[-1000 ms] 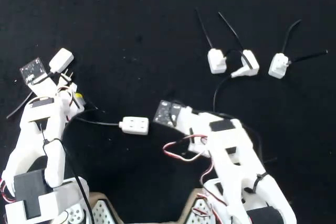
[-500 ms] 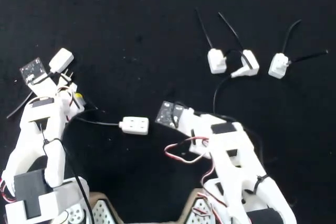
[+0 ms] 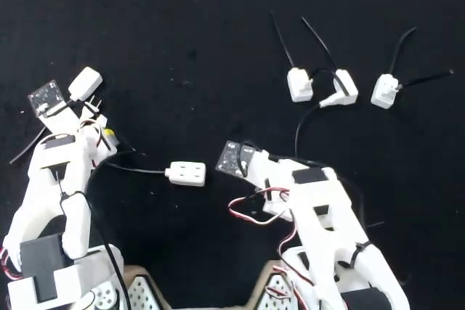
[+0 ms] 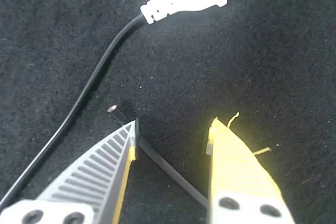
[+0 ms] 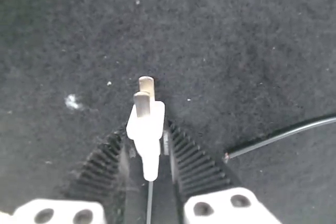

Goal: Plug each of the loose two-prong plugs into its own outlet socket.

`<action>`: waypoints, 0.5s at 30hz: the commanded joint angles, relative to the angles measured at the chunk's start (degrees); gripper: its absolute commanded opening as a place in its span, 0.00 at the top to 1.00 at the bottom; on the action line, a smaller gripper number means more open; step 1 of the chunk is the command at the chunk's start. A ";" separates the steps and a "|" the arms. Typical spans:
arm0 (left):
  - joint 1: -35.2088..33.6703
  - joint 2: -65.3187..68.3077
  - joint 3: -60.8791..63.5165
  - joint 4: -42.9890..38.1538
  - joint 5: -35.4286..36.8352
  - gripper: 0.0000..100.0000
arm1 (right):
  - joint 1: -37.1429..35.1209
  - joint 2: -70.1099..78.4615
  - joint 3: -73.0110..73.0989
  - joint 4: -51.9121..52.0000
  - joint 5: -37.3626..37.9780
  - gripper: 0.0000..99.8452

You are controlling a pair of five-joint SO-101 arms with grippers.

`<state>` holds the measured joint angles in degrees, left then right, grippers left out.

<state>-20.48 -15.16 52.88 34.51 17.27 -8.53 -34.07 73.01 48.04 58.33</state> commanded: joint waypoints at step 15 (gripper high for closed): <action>0.57 -15.38 7.34 -0.88 0.26 0.78 | -28.92 -12.88 -7.78 -11.96 -24.53 0.99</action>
<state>-20.40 -23.87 58.51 34.51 17.27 -32.79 -46.99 67.56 42.68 36.88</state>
